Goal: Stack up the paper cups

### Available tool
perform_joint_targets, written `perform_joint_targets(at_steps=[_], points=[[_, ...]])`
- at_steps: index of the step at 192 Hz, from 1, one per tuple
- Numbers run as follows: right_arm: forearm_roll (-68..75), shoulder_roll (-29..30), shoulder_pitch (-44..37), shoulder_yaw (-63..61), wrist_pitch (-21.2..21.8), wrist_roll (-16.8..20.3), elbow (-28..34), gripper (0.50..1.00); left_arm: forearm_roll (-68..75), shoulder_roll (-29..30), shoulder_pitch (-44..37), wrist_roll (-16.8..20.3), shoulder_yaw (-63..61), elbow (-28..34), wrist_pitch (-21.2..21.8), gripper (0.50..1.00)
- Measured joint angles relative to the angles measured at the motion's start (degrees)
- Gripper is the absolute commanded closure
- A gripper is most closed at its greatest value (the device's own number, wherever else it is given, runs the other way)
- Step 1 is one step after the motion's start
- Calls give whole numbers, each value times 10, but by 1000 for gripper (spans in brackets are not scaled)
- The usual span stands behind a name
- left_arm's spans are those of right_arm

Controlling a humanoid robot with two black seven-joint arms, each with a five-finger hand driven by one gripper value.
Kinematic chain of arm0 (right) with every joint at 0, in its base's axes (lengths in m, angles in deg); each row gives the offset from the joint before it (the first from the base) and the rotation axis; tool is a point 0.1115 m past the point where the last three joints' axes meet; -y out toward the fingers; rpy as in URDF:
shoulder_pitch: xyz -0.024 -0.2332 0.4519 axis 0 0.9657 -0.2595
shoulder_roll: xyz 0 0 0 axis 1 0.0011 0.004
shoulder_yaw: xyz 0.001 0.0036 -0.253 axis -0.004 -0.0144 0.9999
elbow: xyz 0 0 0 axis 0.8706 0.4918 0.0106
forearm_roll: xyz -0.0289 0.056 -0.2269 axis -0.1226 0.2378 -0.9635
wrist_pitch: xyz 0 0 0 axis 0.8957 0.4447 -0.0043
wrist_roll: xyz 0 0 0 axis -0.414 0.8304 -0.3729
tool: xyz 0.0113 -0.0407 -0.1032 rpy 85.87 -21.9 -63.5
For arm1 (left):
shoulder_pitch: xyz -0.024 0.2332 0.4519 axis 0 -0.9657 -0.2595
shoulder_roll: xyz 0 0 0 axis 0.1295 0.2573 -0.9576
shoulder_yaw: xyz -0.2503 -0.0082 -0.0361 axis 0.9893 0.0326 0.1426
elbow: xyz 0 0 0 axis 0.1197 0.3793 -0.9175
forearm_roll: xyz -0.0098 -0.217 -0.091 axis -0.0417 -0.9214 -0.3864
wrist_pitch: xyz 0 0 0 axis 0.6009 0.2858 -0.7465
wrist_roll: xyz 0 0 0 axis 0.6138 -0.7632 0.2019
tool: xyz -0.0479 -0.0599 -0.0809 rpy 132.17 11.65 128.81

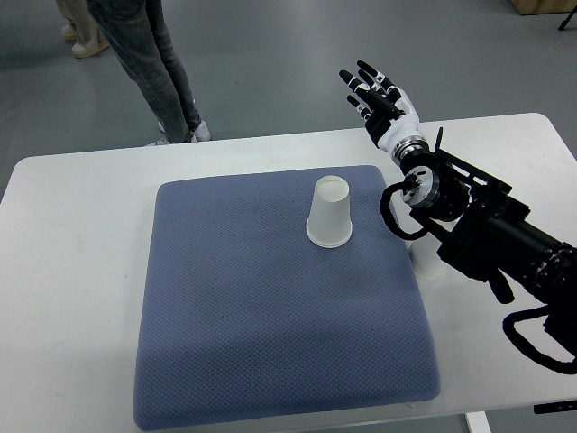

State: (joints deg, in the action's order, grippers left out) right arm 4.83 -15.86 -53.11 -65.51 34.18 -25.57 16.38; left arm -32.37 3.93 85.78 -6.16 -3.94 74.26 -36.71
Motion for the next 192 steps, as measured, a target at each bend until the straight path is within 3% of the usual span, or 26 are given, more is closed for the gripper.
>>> perform_joint_targets(at_steps=[124,192], points=[[0,-9,-16,3,0,1,-3,589,1,0,2,0,0,-2,-3,500],[-43,-47,-29,14,6,7,10,589,0,0,1,0,0,-1,-3,500]])
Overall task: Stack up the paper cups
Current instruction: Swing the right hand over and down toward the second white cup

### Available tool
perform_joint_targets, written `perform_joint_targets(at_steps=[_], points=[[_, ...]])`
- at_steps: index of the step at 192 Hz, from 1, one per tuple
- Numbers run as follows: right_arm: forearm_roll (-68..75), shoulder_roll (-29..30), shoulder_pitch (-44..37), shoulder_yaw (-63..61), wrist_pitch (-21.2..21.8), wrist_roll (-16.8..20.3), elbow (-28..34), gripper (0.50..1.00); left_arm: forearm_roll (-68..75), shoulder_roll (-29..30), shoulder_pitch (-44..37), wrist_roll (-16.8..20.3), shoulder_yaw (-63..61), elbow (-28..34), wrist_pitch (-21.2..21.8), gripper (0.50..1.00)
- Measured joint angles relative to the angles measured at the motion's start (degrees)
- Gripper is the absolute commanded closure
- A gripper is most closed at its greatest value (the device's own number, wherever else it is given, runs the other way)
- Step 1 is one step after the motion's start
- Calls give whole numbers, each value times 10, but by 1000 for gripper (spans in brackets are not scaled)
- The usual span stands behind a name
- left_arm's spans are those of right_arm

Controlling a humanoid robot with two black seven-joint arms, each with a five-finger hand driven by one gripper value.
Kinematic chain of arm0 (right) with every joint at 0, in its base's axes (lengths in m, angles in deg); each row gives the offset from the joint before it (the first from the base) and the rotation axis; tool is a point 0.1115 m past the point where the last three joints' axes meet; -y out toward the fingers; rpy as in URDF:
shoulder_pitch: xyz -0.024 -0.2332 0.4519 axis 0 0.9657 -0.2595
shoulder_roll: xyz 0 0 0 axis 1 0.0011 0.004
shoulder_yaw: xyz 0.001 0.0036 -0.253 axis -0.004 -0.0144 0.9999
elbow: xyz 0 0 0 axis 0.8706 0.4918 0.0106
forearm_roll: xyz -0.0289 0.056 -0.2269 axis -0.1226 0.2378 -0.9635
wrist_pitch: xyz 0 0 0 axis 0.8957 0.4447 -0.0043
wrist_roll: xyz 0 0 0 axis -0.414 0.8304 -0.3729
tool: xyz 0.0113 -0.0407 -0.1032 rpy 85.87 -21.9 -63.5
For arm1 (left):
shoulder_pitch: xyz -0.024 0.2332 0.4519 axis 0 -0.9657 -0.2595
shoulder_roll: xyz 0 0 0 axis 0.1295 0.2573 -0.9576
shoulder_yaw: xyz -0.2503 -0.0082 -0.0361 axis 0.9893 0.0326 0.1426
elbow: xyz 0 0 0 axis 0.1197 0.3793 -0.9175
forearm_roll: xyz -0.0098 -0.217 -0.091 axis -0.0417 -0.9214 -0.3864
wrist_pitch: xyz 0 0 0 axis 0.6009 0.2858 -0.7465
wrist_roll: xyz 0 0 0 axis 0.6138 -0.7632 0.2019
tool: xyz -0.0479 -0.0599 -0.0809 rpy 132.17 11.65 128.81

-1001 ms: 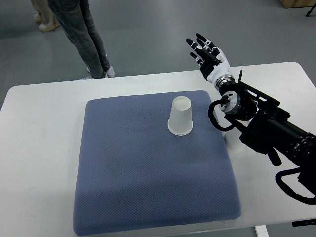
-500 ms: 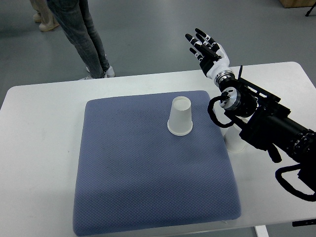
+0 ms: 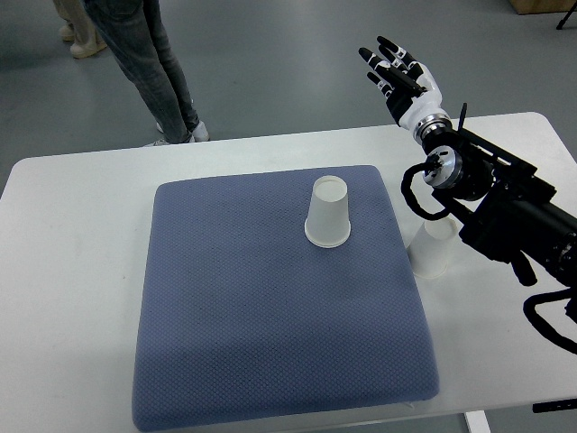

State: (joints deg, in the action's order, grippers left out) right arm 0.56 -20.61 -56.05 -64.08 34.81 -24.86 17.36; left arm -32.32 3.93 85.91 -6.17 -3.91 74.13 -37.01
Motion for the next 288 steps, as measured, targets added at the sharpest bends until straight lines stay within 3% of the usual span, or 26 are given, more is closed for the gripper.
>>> perform_joint_targets(at_steps=[38,116,160,203,288], points=[[-141,-80,-35,67,19,18,25,589,0,0,0,0,0,0,0,500],[-493,-342,-89,213,223,22,145,589,0,0,0,0,0,0,0,500],[-675,-465,-89,225,284,17,262,589,0,0,0,0,0,0,0,500],[-787,-503,-87,276,266,16,368,591,0,0,0,0,0,0,0,500],[-867,-444,-81,340,175,17,372,591,0,0,0,0,0,0,0,500]])
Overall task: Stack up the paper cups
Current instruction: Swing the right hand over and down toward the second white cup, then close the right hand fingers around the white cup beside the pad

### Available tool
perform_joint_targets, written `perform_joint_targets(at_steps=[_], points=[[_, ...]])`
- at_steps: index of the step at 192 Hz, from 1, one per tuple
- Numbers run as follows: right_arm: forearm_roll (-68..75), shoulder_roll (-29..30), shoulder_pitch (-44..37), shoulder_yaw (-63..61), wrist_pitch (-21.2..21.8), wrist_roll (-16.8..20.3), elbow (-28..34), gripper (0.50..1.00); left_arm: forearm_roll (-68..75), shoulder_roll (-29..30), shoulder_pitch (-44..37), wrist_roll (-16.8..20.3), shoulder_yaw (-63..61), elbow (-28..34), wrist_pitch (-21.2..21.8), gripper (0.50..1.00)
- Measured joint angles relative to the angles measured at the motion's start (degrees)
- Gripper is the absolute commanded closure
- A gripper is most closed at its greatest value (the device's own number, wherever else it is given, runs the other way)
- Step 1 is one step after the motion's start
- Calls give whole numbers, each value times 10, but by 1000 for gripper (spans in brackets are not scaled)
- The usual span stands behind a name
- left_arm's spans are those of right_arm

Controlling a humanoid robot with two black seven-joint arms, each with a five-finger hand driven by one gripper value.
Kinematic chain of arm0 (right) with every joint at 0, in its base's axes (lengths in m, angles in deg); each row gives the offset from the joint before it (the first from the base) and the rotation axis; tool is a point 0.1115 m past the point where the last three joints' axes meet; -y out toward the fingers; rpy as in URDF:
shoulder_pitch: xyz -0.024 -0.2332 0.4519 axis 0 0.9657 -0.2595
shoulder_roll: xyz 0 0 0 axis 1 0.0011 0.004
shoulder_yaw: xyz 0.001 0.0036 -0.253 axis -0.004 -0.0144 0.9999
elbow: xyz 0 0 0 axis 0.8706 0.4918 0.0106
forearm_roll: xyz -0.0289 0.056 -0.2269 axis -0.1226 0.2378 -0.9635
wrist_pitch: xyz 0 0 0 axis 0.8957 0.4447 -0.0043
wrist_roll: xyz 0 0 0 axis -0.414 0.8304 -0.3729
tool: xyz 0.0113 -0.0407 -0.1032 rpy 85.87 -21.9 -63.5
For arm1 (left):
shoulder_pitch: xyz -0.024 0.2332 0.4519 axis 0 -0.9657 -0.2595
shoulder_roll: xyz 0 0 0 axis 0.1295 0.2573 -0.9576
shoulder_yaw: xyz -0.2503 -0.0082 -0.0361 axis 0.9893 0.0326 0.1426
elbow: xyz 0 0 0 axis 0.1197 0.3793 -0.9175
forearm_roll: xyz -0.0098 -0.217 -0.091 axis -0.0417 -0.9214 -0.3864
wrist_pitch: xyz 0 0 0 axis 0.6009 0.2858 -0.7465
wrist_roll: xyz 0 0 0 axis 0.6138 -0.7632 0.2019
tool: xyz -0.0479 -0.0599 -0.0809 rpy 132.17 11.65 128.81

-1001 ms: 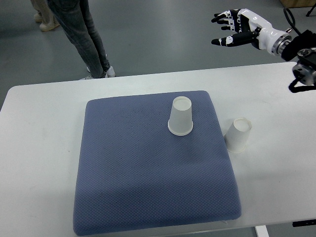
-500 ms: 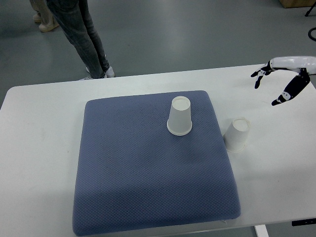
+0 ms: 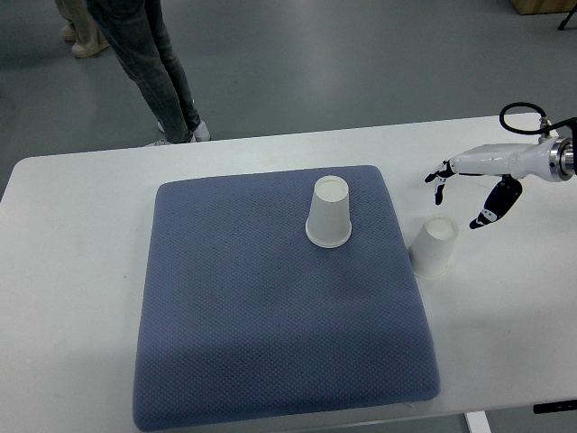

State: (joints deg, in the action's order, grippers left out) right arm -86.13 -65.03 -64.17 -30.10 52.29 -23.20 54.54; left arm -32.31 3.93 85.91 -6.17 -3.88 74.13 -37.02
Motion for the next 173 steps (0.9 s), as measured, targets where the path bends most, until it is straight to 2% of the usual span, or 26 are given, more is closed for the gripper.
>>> perform_joint_targets(at_steps=[109,173], points=[[-22,49,22,12,-12,0,-5,591,0,0,0,0,-1,0,0,500],[-53,71,50,12,-44,0,-29,591,0,0,0,0,0,0,0,500]])
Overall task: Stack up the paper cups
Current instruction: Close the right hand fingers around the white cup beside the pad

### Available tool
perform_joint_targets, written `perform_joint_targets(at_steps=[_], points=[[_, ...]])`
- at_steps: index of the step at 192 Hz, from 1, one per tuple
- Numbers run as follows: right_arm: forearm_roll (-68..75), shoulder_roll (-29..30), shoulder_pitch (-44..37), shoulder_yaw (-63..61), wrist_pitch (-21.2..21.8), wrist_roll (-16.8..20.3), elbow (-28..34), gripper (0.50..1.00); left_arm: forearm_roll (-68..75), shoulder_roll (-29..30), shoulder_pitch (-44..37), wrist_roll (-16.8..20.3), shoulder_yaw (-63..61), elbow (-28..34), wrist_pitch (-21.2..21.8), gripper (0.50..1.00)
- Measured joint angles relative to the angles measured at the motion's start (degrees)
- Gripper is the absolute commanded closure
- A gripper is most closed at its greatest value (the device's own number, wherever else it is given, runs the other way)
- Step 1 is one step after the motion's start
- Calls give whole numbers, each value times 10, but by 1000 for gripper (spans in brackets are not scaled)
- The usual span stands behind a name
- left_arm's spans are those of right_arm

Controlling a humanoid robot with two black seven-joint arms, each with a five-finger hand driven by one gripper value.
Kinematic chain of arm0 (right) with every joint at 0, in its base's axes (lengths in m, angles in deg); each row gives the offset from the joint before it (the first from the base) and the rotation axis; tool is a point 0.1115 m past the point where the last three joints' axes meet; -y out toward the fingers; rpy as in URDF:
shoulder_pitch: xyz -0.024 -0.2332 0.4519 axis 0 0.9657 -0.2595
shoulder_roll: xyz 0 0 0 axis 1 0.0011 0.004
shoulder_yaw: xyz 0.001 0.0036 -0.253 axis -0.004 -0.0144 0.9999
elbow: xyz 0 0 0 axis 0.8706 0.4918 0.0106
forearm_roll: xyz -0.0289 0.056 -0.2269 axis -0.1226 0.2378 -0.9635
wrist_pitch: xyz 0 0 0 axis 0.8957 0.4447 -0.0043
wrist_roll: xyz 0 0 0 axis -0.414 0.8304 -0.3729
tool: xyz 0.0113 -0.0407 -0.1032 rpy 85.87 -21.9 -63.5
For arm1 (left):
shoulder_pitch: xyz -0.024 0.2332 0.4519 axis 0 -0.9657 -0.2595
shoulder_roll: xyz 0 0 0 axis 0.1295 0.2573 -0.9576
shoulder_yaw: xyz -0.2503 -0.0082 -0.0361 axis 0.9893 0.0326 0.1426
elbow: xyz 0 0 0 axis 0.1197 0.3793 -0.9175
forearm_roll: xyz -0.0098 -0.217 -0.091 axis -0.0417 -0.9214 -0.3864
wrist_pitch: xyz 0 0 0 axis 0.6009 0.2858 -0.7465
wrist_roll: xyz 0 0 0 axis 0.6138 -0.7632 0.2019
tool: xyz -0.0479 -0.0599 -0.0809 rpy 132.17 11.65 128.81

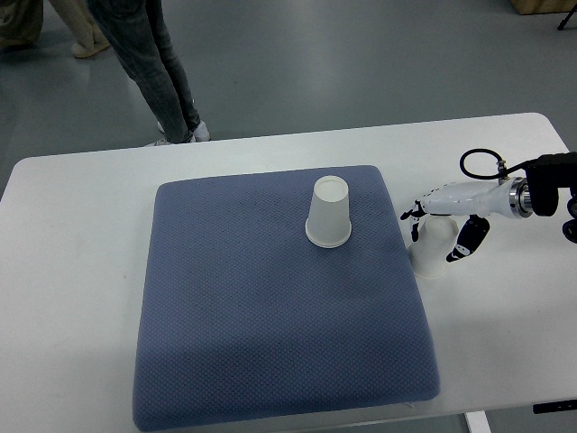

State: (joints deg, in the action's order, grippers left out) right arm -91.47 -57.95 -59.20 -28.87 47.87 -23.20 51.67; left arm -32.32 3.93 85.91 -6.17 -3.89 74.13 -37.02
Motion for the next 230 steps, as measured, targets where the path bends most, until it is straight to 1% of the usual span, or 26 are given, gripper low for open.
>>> perform_joint_targets(at_steps=[63,128,203,230], points=[[-13,5,23,0,-37,0,-7,591,0,0,0,0,0,0,0,500],[-13,12,36,12,-91,0,-16,591,0,0,0,0,0,0,0,500],[-13,12,46,13,-97,0,-27,611,0,0,0,0,0,0,0,500],[-12,12,50,13,-98,0,-34,646,0,0,0,0,0,0,0,500]])
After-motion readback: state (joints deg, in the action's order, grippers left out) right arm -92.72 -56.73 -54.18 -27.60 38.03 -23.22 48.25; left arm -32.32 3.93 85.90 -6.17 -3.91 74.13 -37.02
